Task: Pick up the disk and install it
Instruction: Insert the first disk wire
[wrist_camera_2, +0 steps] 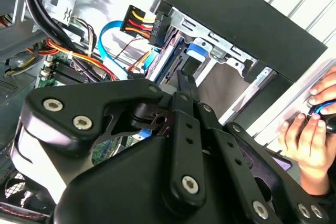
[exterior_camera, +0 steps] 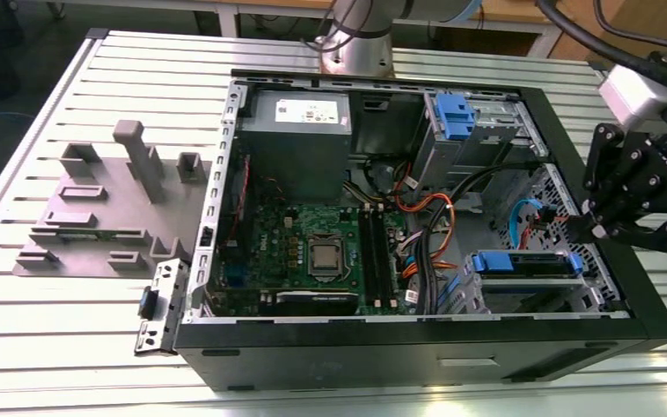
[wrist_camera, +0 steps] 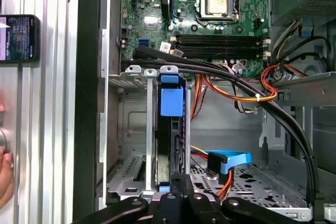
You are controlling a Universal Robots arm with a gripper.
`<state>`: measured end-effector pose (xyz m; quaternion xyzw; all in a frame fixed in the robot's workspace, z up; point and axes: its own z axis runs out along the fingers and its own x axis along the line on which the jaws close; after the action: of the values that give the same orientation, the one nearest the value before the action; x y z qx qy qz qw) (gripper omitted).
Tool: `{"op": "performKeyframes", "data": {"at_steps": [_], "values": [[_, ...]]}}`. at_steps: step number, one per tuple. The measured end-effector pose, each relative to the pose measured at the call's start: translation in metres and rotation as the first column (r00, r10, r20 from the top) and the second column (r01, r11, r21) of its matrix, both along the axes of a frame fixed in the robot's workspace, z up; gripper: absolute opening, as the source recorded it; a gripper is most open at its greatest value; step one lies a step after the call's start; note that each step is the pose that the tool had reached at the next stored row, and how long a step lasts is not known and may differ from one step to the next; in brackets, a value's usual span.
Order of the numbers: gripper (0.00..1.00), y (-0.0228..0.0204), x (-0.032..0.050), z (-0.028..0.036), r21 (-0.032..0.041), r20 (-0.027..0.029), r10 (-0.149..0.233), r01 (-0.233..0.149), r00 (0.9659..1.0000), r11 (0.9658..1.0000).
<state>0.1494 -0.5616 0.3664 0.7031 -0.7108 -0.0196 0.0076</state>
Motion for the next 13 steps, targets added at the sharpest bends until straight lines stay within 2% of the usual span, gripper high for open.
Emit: {"op": "performKeyframes", "data": {"at_steps": [5, 6, 9, 11, 13], "values": [[0.11, 0.0012, 0.0, 0.0092, -0.0039, 0.0, 0.0, 0.0, 1.0, 1.0], [0.11, 0.002, 0.0, 0.0095, -0.01, -0.0001, 0.0, 0.0, 1.0, 1.0], [0.11, 0.0071, 0.0001, 0.0097, -0.0473, 0.0, 0.0, 0.0, 1.0, 0.9989], [0.11, 0.0104, 0.0001, 0.0096, -0.0586, 0.0, 0.0, 0.0, 1.0, 0.9983], [0.11, 0.0138, 0.0001, 0.0095, -0.0646, -0.0001, 0.0, 0.0, 1.0, 0.9979]]}}
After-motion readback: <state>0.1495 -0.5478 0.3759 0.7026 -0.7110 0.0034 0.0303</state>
